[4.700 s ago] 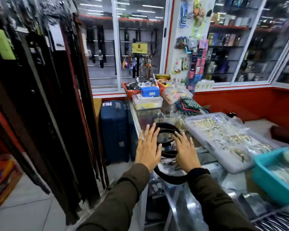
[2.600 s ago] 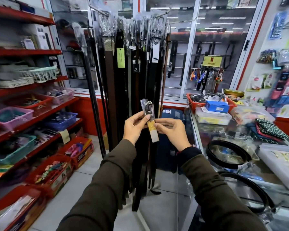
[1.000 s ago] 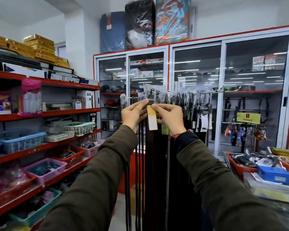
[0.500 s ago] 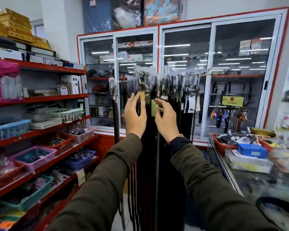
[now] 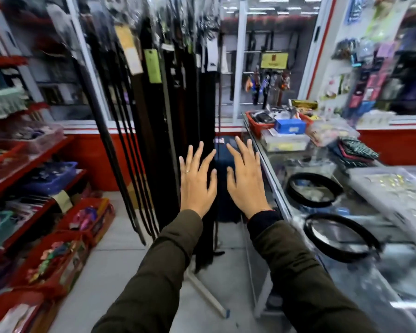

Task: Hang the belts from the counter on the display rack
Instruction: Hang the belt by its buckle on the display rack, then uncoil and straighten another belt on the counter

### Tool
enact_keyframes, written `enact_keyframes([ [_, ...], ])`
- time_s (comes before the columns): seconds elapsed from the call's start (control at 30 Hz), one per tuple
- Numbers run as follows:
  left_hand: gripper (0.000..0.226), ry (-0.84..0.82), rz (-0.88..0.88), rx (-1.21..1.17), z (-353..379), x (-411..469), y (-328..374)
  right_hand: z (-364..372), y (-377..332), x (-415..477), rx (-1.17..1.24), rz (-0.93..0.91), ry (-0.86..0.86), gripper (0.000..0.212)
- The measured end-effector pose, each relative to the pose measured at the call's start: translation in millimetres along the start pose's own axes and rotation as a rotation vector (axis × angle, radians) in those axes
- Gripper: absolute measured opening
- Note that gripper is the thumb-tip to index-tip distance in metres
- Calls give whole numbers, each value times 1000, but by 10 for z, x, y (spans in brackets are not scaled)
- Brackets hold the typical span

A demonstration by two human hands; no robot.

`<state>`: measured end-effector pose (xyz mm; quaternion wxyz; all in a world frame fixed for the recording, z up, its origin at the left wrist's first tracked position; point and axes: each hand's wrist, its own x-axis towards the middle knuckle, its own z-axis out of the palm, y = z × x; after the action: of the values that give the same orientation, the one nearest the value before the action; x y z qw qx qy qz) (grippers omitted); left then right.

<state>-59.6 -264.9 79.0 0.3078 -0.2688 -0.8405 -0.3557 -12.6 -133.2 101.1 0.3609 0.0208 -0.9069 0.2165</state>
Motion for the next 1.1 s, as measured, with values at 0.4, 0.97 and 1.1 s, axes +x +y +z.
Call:
enact_keyframes([
  [0.4,45,-411,50,-135,1377,-885,1090,-912,1585,-1379,-266,427,-255,62],
  [0.97,54,-876,283,60,2353,-1285,2181,-1667,2667,-1786,-465,560,-618,36],
  [1.1,39,-784,314,39,2293,-1284,2138,-1728,2645,-1851,-498,538,-630,27],
])
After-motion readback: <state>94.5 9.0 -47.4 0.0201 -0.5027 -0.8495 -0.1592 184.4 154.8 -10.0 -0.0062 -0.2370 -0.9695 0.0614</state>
